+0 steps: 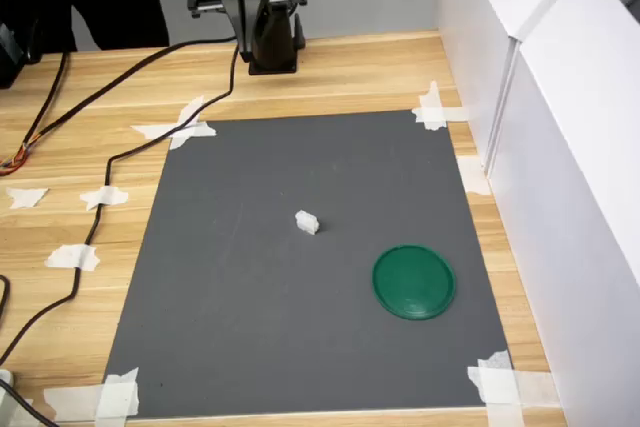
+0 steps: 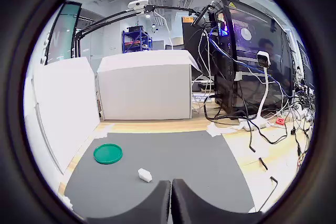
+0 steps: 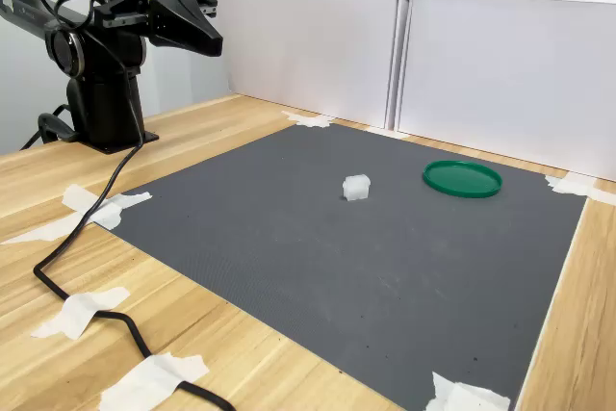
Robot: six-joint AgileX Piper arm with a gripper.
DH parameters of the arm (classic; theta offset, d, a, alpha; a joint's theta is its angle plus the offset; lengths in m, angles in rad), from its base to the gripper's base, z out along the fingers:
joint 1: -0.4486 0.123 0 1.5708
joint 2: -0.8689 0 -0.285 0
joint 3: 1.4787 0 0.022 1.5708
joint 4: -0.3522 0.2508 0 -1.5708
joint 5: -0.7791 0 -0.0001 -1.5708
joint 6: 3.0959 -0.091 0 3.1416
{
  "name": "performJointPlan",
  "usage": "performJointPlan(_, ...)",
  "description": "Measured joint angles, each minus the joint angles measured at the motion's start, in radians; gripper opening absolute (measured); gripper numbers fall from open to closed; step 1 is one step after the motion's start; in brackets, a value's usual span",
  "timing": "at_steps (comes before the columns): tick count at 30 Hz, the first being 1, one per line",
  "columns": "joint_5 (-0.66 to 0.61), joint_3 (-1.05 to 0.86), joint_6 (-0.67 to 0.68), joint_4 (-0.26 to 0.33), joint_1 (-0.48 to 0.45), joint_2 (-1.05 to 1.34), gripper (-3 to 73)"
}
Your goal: Grasp a white terminal and put it on the green lid.
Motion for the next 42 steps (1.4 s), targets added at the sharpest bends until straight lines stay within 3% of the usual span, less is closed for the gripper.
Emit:
performJointPlan(34, -0.008, 0.016, 0.000, 0.000, 0.000, -0.027, -1.6)
performJointPlan(42, -0.141, 0.161, 0.019, -0.016, 0.000, -0.139, -1.6)
